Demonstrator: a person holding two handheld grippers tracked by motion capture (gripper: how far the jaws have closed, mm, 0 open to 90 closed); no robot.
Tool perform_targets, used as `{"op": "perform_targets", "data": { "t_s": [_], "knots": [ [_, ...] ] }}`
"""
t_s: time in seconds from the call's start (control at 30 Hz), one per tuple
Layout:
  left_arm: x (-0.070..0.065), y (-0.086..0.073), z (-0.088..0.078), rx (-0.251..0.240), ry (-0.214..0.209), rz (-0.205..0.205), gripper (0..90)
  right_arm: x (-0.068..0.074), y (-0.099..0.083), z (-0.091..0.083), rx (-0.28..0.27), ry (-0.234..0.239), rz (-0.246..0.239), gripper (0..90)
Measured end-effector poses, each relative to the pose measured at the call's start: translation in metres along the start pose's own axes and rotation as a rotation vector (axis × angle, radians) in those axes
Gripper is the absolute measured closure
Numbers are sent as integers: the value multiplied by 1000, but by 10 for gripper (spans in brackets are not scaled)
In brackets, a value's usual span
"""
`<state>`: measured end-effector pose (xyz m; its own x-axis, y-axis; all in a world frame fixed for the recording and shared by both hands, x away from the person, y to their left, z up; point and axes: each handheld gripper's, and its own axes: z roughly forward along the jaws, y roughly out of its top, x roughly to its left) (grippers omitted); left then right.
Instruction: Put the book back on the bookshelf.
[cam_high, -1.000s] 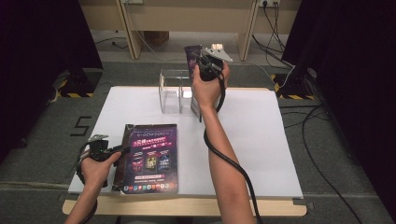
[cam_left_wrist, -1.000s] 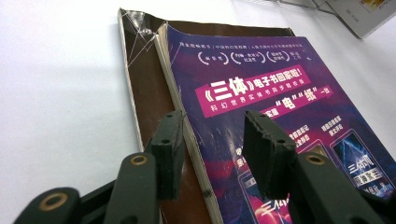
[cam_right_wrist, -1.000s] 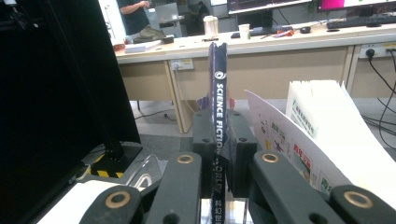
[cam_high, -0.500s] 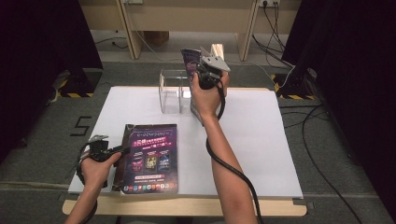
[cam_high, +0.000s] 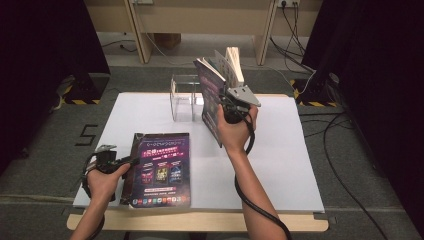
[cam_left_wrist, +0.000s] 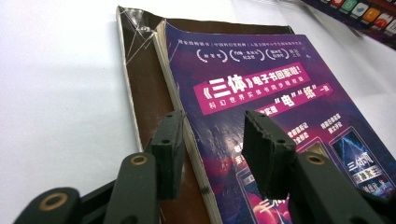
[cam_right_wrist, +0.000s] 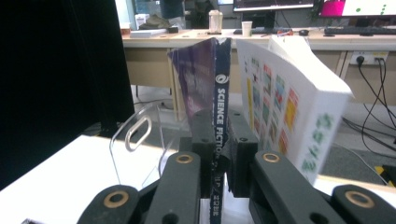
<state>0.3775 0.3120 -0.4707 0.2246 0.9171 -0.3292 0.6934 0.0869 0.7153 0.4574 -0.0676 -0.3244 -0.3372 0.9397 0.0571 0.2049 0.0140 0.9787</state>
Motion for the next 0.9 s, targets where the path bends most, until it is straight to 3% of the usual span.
{"op": "perform_targets", "data": {
  "t_s": [0.27,0.47,0.9],
  "knots": [
    [1,0,0,1,3,-4,577,-1,-11,-12,14,21,8,835],
    [0,0,-1,0,1,-5,577,0,-9,-14,16,39,17,804],
    [1,0,0,2,0,-7,577,3,-4,-7,83,40,11,810]
  ]
}}
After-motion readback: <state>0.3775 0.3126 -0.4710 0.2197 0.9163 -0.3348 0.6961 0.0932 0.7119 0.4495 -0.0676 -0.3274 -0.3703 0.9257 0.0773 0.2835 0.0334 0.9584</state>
